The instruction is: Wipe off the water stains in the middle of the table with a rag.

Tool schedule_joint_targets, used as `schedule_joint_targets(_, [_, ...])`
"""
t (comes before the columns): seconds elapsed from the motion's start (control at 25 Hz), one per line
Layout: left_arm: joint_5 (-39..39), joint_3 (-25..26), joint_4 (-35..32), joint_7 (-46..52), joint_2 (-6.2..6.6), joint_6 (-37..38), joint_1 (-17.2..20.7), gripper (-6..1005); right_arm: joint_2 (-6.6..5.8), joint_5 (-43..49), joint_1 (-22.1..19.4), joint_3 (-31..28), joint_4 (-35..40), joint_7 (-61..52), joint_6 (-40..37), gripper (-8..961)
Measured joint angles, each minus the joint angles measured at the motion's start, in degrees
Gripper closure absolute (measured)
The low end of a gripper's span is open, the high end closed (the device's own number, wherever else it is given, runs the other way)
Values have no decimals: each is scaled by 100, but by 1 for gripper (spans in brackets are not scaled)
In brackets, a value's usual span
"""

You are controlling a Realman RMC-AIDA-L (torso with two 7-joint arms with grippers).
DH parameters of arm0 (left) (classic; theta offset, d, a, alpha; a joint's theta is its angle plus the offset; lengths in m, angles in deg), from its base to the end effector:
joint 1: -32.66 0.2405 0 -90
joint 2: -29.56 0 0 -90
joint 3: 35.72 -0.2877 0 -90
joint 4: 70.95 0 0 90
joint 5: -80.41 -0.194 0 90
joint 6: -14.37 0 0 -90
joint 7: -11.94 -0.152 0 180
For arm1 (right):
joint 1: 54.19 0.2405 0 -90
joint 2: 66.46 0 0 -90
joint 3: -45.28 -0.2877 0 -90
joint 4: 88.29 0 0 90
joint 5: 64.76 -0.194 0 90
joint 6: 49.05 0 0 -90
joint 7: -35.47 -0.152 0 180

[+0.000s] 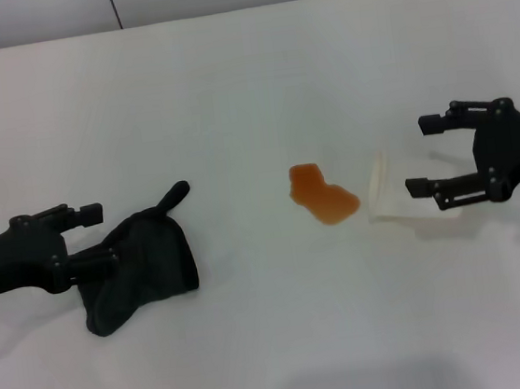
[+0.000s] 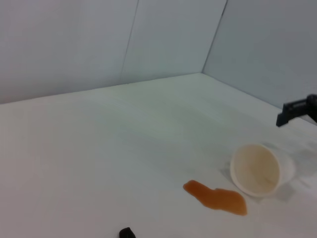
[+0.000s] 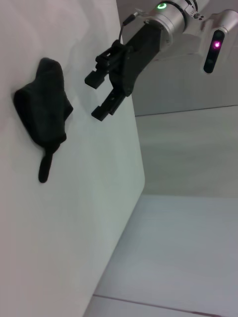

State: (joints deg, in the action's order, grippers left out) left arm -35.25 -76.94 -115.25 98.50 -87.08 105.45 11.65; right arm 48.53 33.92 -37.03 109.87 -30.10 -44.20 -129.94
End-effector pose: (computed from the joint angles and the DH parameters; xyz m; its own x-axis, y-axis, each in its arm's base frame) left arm -0.3246 0.2960 0.0070 0.7484 0.4853 0.4522 0.6032 -0.7815 -0.1596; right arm 0.2763 0.3158 0.0082 0.9137 -0.1374 -0.3825 -0.2711 -0.9071 -0.3219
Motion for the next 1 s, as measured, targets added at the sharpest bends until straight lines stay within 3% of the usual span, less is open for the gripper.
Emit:
schedule_joint_targets(0.28, [0, 0, -4, 8, 11, 17, 0, 112, -21, 949, 133, 1, 1141, -838, -210, 87])
schedule_joint_targets(0.52, [0, 1, -35, 44, 8, 11, -49, 112, -2, 2270, 697, 138, 1965, -2027, -869, 88])
schedule_joint_targets(0.68, [-3, 0, -24, 53, 17, 12, -82, 112, 6, 2878, 1089, 306, 2257, -2605, -1193, 88])
schedule_joint_targets(1.0, [-8, 0, -4, 54, 19, -9, -127, 111, 20, 3489, 1467, 826, 2286, -3323, -860, 89])
